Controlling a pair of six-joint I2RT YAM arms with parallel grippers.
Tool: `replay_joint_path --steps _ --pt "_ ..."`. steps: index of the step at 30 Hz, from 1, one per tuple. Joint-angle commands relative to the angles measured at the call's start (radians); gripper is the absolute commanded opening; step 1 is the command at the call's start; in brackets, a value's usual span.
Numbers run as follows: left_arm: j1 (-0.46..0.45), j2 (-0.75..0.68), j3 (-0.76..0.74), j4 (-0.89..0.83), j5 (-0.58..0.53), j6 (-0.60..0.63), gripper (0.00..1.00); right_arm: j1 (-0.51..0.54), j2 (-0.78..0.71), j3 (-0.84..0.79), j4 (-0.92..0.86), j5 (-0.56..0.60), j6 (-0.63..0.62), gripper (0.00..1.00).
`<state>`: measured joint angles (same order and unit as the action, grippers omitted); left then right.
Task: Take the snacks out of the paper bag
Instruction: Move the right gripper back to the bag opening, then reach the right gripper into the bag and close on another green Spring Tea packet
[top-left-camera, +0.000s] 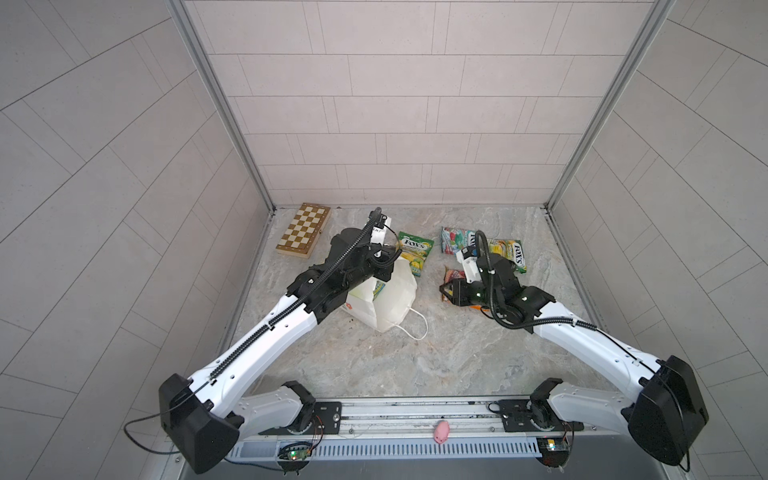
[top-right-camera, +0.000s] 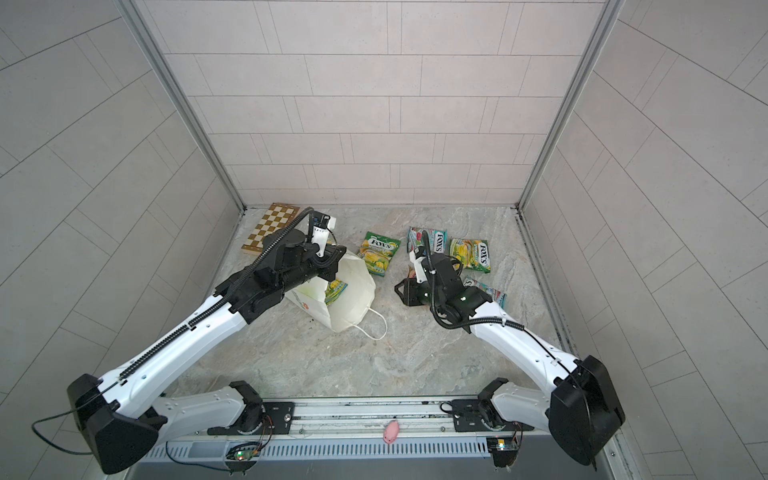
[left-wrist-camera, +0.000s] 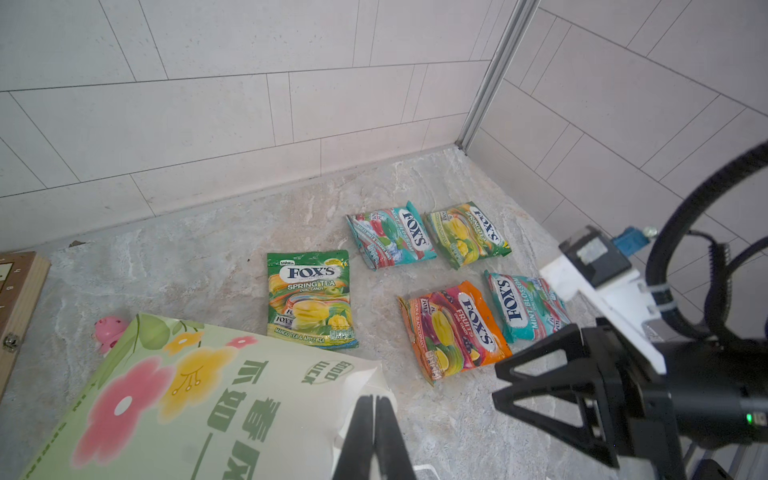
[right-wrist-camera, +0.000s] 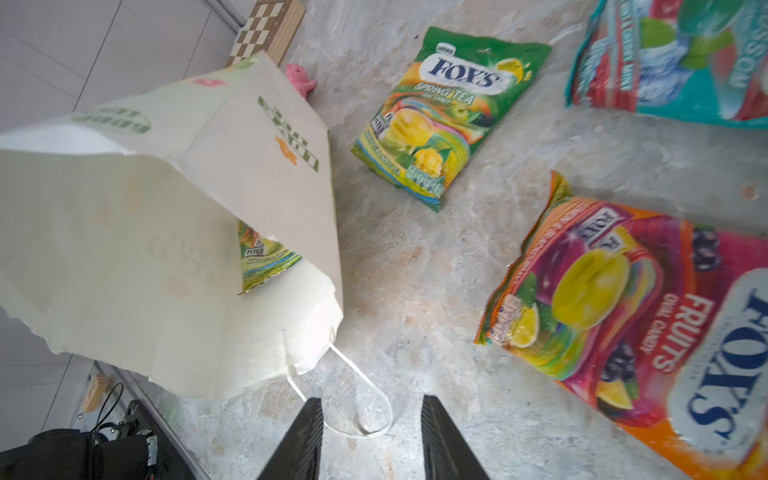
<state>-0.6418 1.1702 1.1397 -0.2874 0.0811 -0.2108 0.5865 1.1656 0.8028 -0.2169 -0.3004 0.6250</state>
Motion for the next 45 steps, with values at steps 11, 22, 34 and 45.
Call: replay_joint_path --steps 11,22,34,45 --pt "0.0 -0.032 -0.044 0.14 -0.057 -0.128 0.0 0.269 0.218 0.07 0.257 0.127 0.211 0.4" --pt "0.001 -0.052 -0.073 0.19 -0.109 -0.182 0.0 0.336 0.49 0.215 0.302 0.222 0.329 0.41" --pt "0.0 -0.057 -0.081 0.207 -0.112 -0.199 0.0 0.347 0.684 0.38 0.178 0.288 0.402 0.48" --pt "-0.001 -0.066 -0.093 0.232 -0.1 -0.21 0.0 0.348 0.789 0.496 0.089 0.347 0.453 0.49"
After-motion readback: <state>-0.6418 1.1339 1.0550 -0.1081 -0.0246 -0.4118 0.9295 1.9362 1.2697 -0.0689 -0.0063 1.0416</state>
